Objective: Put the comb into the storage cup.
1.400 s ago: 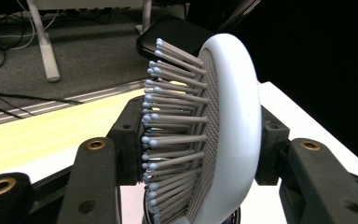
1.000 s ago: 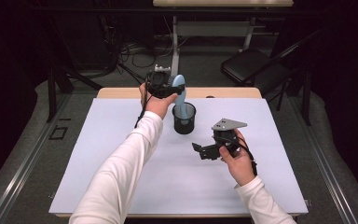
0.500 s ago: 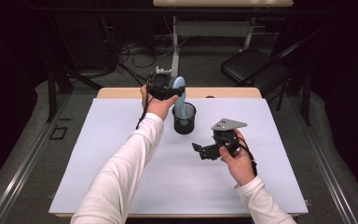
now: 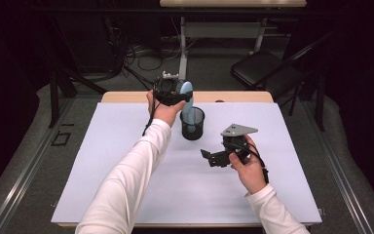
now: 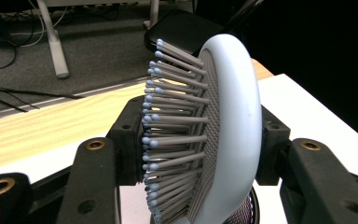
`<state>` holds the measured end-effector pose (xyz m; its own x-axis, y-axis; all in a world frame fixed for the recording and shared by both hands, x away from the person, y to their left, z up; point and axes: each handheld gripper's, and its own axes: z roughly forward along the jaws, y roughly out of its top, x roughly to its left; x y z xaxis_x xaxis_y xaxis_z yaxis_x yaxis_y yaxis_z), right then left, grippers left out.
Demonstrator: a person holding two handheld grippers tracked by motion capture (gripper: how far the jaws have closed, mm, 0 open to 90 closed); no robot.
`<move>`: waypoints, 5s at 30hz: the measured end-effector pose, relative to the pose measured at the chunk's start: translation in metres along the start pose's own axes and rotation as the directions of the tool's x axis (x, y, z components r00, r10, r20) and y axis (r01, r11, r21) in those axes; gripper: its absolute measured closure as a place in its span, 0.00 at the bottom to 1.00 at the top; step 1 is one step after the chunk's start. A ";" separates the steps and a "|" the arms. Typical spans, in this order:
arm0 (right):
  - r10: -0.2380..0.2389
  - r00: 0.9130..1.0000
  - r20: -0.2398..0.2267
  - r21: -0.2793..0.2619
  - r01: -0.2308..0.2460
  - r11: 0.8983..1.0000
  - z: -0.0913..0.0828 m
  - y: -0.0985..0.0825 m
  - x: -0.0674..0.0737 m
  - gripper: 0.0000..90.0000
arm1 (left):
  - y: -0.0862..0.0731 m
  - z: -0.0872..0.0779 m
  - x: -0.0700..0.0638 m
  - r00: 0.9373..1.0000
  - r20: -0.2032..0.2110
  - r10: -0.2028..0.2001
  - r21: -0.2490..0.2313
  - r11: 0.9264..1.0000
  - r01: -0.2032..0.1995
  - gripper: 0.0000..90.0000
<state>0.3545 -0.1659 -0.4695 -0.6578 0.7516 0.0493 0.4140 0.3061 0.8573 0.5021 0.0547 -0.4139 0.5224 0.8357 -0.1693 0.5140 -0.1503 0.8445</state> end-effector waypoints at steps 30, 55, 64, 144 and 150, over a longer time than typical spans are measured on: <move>-0.004 1.000 -0.001 0.003 0.004 1.000 0.000 0.000 0.000 0.00 | -0.003 0.006 -0.007 0.998 0.035 0.054 -0.016 0.998 -0.053 0.51; -0.009 1.000 -0.001 0.006 0.009 1.000 0.001 0.000 0.000 0.00 | -0.004 0.007 -0.009 0.997 0.024 0.069 -0.045 0.997 -0.068 0.37; -0.009 1.000 -0.001 0.008 0.009 1.000 0.001 0.000 0.001 0.00 | -0.004 0.008 -0.009 0.997 0.022 0.070 -0.045 0.997 -0.069 0.32; -0.006 1.000 -0.004 0.017 0.006 1.000 0.003 -0.001 0.000 0.00 | 0.020 -0.015 -0.009 0.994 0.007 0.108 -0.105 0.989 -0.107 0.17; -0.011 1.000 -0.001 0.013 0.011 1.000 0.003 -0.001 -0.001 0.00 | 0.025 -0.022 -0.012 0.992 0.007 0.122 -0.110 0.987 -0.121 0.17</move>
<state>0.3561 -0.1654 -0.4720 -0.6626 0.7479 0.0405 0.4151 0.3217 0.8510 0.4938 0.0528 -0.3791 0.5864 0.8071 -0.0685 0.3690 -0.1909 0.9096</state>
